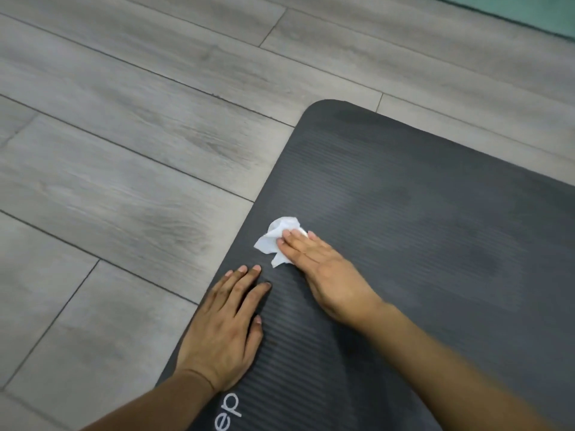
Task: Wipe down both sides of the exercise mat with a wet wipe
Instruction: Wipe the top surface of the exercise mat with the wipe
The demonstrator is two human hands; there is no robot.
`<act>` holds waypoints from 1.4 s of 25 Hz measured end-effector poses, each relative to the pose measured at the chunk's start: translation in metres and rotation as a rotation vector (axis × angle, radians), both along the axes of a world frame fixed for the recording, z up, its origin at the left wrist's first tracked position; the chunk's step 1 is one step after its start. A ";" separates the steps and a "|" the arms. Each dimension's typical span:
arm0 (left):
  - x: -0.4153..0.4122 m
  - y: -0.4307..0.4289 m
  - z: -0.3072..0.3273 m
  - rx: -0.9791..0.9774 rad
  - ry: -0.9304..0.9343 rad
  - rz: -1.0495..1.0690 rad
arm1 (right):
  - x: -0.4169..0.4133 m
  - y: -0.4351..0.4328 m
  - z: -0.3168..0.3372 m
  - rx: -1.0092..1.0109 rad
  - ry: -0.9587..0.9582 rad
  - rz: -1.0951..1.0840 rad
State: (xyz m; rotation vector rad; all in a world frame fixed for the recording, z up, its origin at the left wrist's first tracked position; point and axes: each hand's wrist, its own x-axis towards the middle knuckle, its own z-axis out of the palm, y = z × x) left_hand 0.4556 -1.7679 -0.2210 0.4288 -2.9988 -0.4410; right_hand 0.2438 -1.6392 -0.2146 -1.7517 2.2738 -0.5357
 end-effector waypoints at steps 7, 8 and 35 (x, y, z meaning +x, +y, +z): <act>0.000 0.000 0.000 -0.001 -0.020 -0.004 | -0.111 -0.006 0.010 -0.034 -0.023 -0.596; 0.001 0.000 0.000 -0.002 -0.023 -0.003 | -0.092 -0.017 0.007 -0.041 -0.098 -0.557; -0.003 -0.005 0.001 0.010 0.020 -0.024 | -0.096 -0.070 -0.004 0.060 0.010 -0.492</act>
